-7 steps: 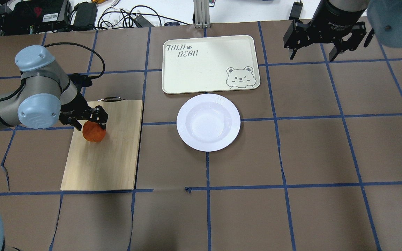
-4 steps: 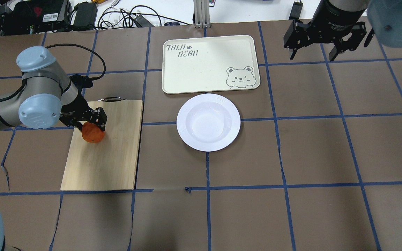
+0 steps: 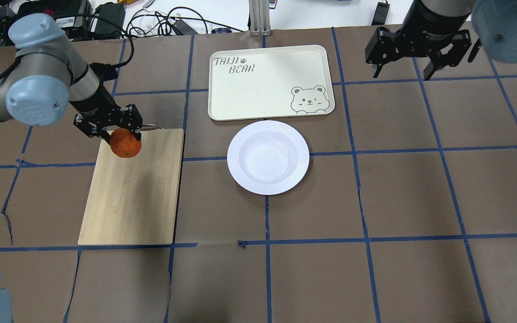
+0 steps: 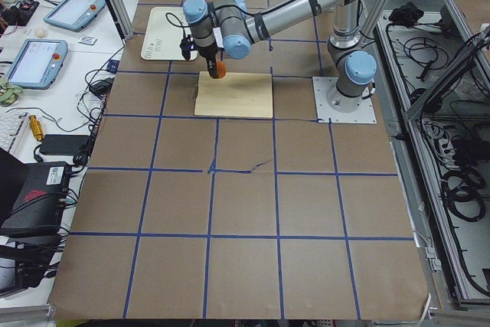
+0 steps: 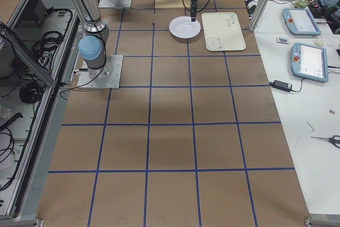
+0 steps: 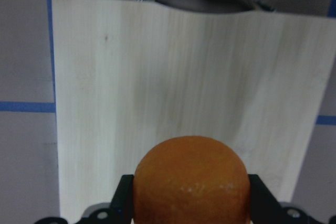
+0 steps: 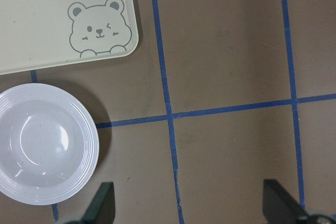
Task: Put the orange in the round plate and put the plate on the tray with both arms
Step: 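Lift the orange with the left gripper and carry it over the white plate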
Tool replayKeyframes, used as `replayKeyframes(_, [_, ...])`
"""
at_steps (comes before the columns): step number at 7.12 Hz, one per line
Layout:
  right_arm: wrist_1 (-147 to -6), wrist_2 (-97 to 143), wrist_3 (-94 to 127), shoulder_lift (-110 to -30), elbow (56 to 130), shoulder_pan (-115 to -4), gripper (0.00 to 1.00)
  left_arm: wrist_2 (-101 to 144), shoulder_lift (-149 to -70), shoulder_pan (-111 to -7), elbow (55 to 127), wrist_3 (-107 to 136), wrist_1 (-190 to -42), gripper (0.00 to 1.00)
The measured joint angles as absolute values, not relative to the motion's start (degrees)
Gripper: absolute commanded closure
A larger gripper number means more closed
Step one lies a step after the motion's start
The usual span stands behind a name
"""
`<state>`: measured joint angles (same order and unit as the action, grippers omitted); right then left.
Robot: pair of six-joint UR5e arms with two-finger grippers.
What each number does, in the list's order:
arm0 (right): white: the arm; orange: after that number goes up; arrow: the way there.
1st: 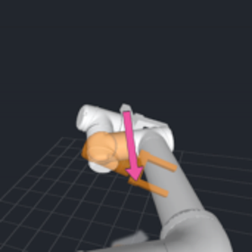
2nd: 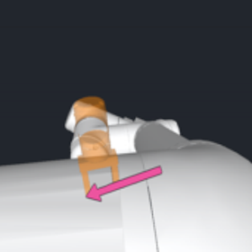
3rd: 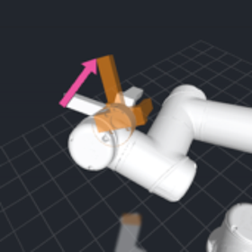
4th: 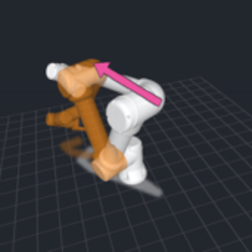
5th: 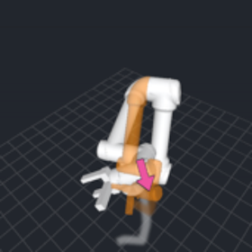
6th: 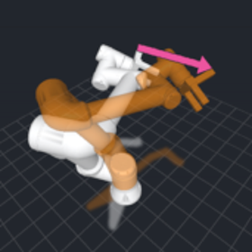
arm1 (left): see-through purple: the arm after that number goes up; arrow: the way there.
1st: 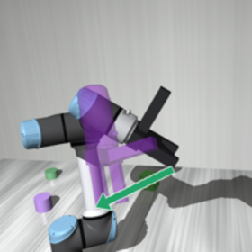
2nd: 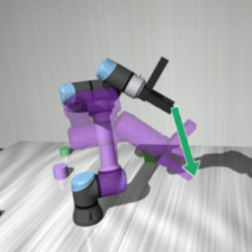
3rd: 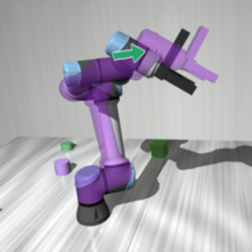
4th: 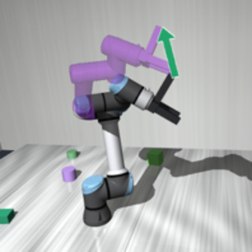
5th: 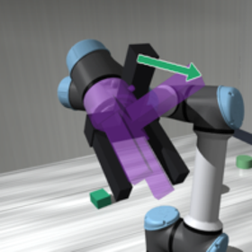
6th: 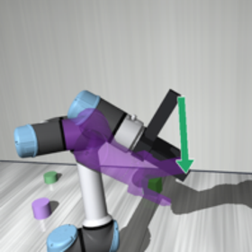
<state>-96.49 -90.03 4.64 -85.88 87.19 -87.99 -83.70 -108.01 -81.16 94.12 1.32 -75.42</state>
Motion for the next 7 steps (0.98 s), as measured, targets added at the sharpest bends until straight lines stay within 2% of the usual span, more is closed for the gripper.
replayKeyframes(2, [-96.8,-90.1,4.5,-85.9,87.5,-87.8,0.00,-78.9,-109.4,-85.4,92.3,9.2,-73.8,1.00])
replayKeyframes(7, [-96.4,-89.8,3.6,-86.2,88.0,-86.0,0.00,-73.0,-116.9,-96.7,92.0,25.7,-56.1,1.00])
